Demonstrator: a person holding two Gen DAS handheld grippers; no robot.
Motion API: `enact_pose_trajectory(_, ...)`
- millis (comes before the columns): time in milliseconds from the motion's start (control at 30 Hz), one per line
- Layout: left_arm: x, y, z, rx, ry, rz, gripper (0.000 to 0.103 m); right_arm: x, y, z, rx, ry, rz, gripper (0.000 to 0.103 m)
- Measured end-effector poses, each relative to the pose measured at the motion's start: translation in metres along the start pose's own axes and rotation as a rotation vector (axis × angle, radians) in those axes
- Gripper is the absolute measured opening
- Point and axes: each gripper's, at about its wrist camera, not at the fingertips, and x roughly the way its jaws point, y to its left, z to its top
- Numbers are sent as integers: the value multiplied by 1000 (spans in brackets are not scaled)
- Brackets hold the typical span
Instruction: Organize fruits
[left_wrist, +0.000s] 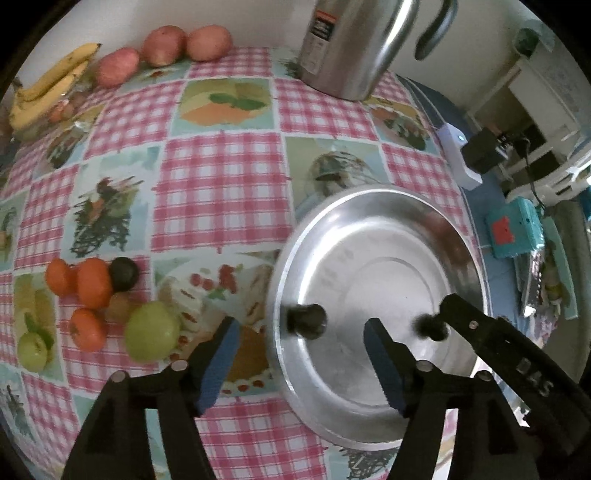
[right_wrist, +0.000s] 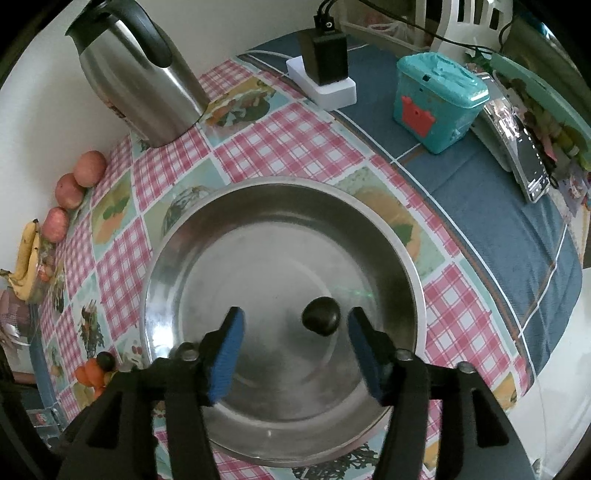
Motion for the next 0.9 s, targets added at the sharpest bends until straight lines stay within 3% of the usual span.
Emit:
enact_pose_trajectory(233, -10, 24, 2, -61, -56, 98, 103, 3, 4, -2, -25, 5, 2, 84)
enact_pose_trajectory(300, -13, 31, 3, -74, -78, 128, 103, 5, 5, -2, -30, 9, 6, 84)
enact_pose_trajectory(400, -14, 41, 6, -86, -86, 153, 103, 7, 7, -3, -38, 14, 2, 100)
enact_pose_trajectory(900, -22, 49, 6, -60, -154, 183, 103, 8, 21, -8, -61, -2, 53, 100)
